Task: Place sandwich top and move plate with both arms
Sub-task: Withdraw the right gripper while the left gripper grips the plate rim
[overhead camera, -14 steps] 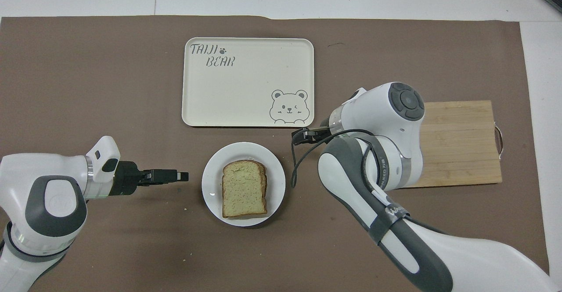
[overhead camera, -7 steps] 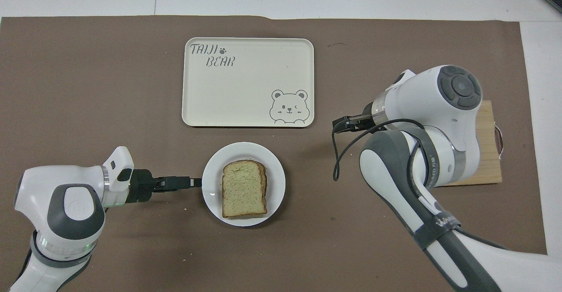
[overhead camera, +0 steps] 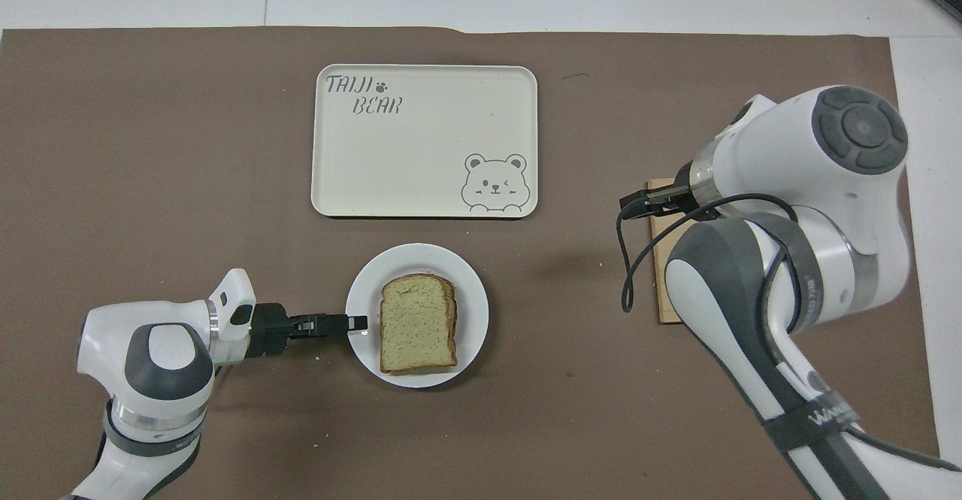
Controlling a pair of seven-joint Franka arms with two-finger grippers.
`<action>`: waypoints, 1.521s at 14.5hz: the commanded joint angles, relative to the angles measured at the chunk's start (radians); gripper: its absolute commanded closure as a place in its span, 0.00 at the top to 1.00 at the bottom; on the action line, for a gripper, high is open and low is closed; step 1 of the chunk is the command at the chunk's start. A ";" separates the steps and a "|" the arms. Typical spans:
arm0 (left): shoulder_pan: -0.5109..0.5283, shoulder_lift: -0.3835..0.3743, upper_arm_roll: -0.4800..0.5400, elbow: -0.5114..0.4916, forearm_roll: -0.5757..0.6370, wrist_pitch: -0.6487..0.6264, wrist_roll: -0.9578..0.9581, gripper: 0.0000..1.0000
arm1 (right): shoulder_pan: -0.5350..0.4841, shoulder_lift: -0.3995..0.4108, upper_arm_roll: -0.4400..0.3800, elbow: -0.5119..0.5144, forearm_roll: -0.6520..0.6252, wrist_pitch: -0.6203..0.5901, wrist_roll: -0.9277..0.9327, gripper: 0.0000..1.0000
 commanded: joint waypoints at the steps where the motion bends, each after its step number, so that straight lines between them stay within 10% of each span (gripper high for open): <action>1: -0.035 -0.003 0.013 -0.007 -0.030 0.018 0.018 0.16 | -0.041 -0.036 0.010 0.021 -0.019 -0.040 -0.010 1.00; 3: -0.037 -0.003 0.013 -0.007 -0.030 0.017 0.018 0.00 | -0.058 -0.066 0.010 0.021 -0.019 -0.043 -0.010 1.00; 22: 0.198 -0.003 0.019 0.100 -0.028 -0.327 -0.011 0.00 | -0.133 -0.155 -0.024 0.284 -0.104 -0.411 -0.012 1.00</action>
